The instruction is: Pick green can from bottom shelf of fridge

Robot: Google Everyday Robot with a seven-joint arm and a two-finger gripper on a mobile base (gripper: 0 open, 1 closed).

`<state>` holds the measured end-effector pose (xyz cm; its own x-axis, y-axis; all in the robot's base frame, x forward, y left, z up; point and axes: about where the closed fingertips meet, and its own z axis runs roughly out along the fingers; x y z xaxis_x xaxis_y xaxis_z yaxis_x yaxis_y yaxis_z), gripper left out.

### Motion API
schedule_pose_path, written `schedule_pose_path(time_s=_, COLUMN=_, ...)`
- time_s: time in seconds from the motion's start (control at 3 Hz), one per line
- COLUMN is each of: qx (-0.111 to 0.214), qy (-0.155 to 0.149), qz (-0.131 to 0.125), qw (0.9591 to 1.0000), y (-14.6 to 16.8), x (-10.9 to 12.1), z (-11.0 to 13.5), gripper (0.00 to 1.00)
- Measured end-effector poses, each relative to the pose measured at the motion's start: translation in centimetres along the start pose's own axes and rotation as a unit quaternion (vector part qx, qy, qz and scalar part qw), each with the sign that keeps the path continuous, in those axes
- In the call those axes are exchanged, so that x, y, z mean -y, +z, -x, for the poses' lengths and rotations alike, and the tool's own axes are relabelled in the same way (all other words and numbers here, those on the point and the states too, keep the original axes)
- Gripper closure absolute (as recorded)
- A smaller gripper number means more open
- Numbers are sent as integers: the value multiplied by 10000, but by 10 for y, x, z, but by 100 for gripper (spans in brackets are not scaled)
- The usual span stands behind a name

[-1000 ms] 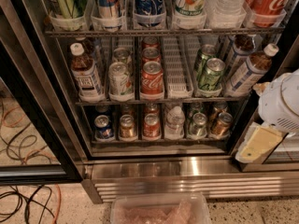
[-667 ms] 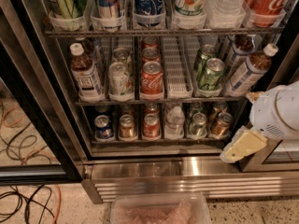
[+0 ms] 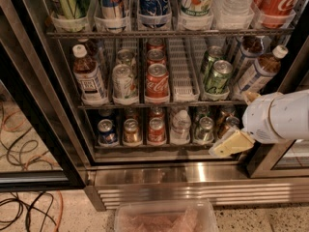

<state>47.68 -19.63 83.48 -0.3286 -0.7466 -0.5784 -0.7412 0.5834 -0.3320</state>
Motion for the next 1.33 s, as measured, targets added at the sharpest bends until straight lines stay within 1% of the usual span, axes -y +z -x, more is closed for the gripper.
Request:
schedule_pose_path(time_s=0.33, qx=12, qy=-4, qz=-3, qw=10000, y=2, x=0, z=0, gripper=0)
schedule_pose_path(time_s=0.67, qx=16, qy=-54, qz=-132, qw=9999, y=21, x=-3, z=-18, gripper=0)
schedule_pose_path(time_s=1.0, qx=35, qy=-95, qz=-304, qw=9995, y=60, x=-14, z=-56, gripper=0)
schedule_pose_path(time_s=1.33, qx=89, qy=-130, qz=-345, qw=9993, y=101, x=-23, z=-84, gripper=0)
